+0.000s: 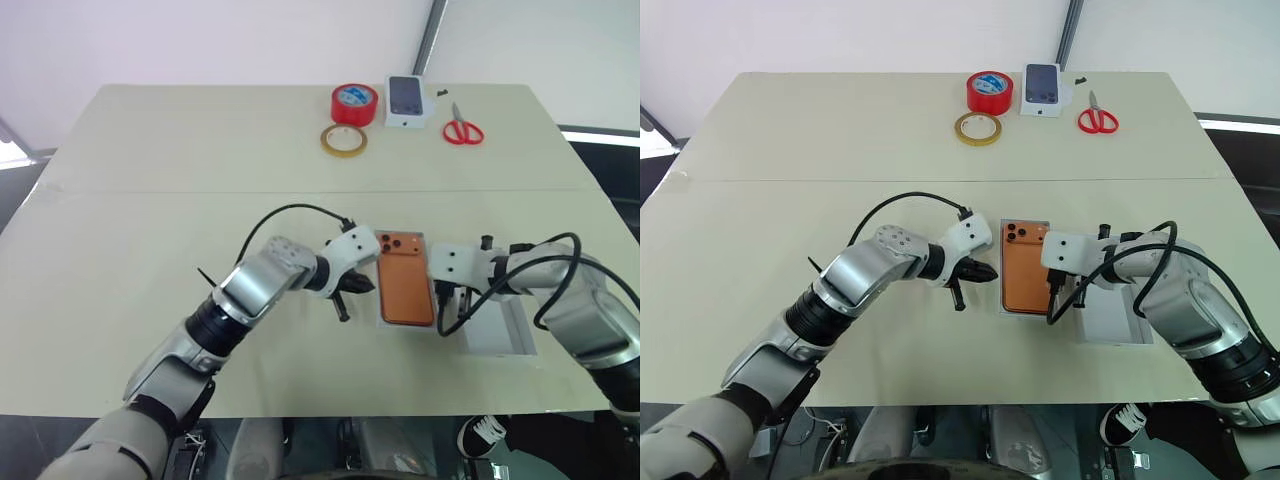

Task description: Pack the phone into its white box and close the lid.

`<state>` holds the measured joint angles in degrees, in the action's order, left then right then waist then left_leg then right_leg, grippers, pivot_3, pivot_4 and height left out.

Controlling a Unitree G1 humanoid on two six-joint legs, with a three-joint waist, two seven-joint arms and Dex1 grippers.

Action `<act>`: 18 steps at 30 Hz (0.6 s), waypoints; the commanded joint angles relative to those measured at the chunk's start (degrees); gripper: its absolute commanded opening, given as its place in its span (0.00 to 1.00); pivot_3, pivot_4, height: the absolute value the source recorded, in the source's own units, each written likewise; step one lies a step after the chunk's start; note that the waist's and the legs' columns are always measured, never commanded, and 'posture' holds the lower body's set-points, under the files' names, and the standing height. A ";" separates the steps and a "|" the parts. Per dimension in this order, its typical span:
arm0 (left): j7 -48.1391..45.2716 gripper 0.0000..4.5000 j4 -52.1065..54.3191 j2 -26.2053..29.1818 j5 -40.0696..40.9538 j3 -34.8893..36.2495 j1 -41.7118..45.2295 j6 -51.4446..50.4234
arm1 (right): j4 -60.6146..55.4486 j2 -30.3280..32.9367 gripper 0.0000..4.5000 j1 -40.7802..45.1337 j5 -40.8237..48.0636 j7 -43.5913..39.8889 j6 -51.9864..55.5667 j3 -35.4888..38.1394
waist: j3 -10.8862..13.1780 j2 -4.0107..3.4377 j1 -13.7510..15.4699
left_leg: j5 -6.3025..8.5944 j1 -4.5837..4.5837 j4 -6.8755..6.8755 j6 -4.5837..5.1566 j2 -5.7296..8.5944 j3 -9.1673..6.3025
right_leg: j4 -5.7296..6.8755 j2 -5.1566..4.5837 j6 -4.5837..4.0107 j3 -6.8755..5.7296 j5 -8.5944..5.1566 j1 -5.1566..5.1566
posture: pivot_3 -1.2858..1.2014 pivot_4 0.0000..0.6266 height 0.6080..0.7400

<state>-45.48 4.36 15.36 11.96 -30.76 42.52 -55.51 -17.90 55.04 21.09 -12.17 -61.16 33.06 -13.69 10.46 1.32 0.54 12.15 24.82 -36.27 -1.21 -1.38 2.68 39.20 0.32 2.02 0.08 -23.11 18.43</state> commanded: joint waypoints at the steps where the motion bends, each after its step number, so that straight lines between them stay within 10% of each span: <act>1: -0.40 0.01 2.67 -1.28 1.04 -0.36 -0.14 0.20 | -0.67 1.47 0.00 1.95 0.77 -0.36 -0.39 2.18 | 0.00 0.00 0.01 | 0.00 0.00 -0.01 0.00 0.00 0.00 | 0.00 0.00 0.00 0.00 0.00 0.00 | 0.52 0.24 1.00; 6: -0.32 0.01 3.68 0.31 0.84 1.35 -0.76 0.51 | -1.76 3.33 0.00 3.75 4.71 -3.58 3.67 5.02 | 0.01 -0.03 -0.07 | 0.00 0.00 0.00 0.00 0.00 0.00 | 0.01 0.01 0.00 0.00 0.00 0.00 | 0.52 0.24 1.00; 13: -0.59 0.00 4.58 4.70 0.65 8.19 -2.23 10.68 | -5.00 6.41 0.64 4.18 13.69 -6.50 23.96 10.01 | 0.00 -0.04 -0.17 | 0.00 0.00 -0.01 0.01 -0.03 0.00 | 0.02 0.02 0.00 0.00 0.00 0.00 | 0.52 0.24 1.00; 18: -6.02 0.00 9.08 9.20 0.87 8.97 -6.21 22.23 | -2.06 3.18 0.64 7.91 17.26 0.23 43.88 10.46 | -0.03 -0.11 -0.32 | 0.01 0.00 0.00 0.01 -0.05 0.01 | 0.02 0.01 -0.01 0.00 0.00 0.01 | 0.52 0.24 1.00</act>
<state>-49.59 10.48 24.23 12.28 -22.12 36.44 -36.46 -20.19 58.49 27.20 4.14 -63.22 72.51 -5.08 10.43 1.22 0.21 12.15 24.82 -36.26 -1.21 -1.42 2.70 39.23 0.33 2.01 0.08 -23.11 18.44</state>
